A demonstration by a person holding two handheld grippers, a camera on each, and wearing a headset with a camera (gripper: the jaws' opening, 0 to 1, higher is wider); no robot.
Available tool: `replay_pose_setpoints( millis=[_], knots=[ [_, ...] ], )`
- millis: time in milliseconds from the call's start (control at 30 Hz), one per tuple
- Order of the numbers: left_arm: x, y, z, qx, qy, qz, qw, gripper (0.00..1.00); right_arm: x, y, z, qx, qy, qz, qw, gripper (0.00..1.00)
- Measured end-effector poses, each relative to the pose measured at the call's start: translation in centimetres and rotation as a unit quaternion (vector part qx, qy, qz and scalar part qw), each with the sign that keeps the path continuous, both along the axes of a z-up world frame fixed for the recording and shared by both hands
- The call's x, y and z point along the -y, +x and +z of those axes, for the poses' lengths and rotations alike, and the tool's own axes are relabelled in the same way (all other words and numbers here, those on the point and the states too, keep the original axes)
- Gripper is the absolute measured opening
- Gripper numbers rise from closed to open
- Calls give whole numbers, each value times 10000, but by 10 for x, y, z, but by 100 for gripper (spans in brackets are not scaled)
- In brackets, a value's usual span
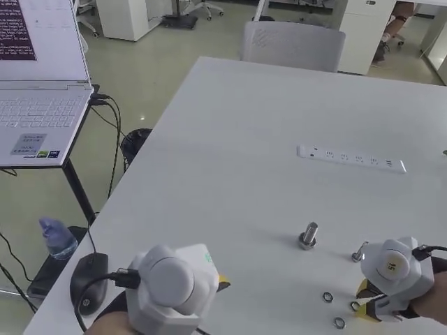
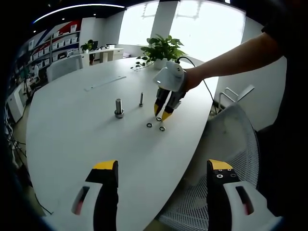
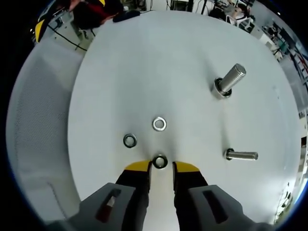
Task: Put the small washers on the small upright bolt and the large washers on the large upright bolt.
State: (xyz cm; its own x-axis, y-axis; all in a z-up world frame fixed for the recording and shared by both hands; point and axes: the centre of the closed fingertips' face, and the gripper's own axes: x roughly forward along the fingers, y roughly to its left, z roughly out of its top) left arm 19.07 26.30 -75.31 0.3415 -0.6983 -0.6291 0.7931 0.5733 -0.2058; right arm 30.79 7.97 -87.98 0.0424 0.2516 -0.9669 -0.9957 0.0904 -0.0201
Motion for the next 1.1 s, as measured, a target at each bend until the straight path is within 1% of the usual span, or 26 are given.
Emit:
replay_pose_setpoints(
  millis=[100, 167, 300, 400, 467, 600, 833, 900, 967, 1100],
  knots=[
    [0, -1, -1, -13, 4, 4, 10000, 74, 0, 0, 0, 20, -58, 62, 10000, 16],
    [0, -1, -1, -18, -11, 17, 10000, 74, -1, 0, -1, 41, -152, 146, 9998, 15],
    [0, -1, -2, -25, -4, 15, 10000, 74, -1, 0, -2, 52, -328, 155, 9993, 14],
    [2, 0, -2, -19, -18, 19, 10000, 73, 1, 1, -2, 60, -389, 129, 9991, 14],
    [2, 0, -2, -18, -17, 17, 10000, 73, 1, 2, -2, 20, -376, 71, 9993, 13],
    [4, 1, 1, 0, -44, 30, 10000, 73, 2, 3, -1, -42, -258, -125, 9996, 13],
    [7, 2, 2, 15, -29, 39, 10000, 73, 2, 0, 1, -85, -144, -239, 9996, 13],
    [8, 2, 3, 15, -31, 39, 10000, 72, 3, -1, 2, -134, -132, -275, 9994, 13],
    [10, 3, 2, 7, -10, 34, 10000, 72, 5, 0, 4, -123, -138, -269, 9995, 13],
    [12, 4, 2, 27, -8, 51, 10000, 72, 9, 3, 10, -202, -69, -418, 9989, 13]
  ],
)
